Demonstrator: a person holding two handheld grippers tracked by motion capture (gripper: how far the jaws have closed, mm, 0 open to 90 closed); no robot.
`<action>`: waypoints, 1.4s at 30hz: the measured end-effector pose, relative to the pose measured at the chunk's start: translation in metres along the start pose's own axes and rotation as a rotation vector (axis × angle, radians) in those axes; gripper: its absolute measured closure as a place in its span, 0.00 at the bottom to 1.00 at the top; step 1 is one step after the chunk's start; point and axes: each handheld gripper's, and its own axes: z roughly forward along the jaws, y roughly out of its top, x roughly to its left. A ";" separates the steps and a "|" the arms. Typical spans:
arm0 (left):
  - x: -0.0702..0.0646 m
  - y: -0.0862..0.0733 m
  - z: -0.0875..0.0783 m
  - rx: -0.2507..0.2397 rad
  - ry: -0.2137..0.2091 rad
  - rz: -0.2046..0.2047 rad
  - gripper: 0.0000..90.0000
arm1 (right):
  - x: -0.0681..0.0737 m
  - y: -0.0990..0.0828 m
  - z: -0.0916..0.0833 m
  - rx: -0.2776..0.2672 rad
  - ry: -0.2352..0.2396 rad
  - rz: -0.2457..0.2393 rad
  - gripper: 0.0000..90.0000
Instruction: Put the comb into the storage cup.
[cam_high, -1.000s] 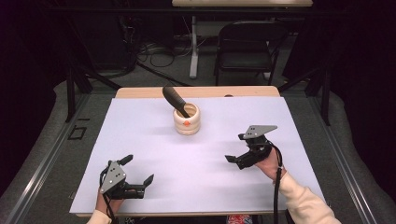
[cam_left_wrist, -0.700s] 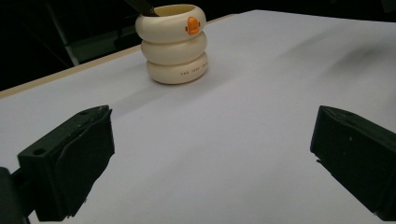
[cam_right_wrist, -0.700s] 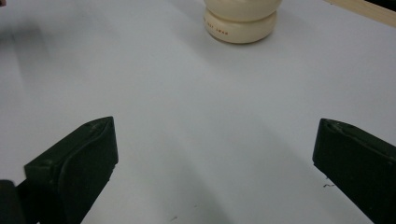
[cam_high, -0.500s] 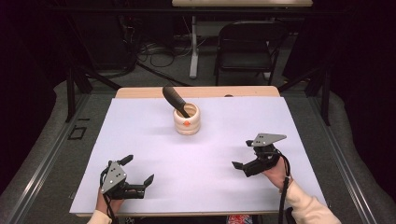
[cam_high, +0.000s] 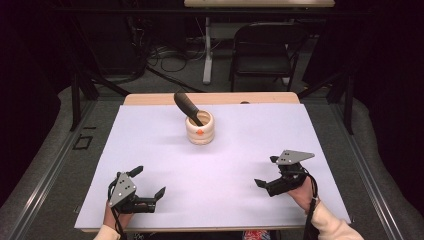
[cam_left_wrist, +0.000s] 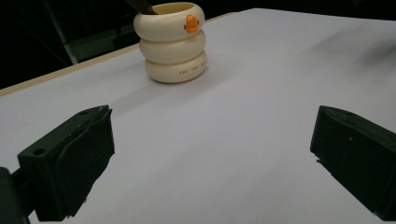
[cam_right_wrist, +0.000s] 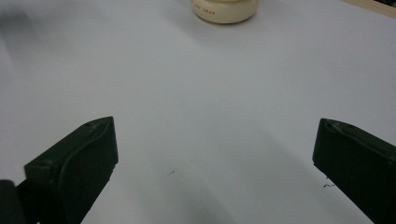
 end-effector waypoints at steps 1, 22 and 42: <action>0.000 0.000 0.000 0.000 0.000 0.001 0.00 | 0.000 -0.001 -0.001 0.000 -0.004 0.002 0.00; 0.000 0.000 0.000 0.001 0.001 -0.001 0.00 | 0.005 -0.018 -0.016 -0.007 -0.036 0.016 0.00; 0.001 -0.001 0.002 0.004 -0.001 -0.006 0.00 | 0.011 -0.028 -0.024 -0.012 -0.070 0.005 0.00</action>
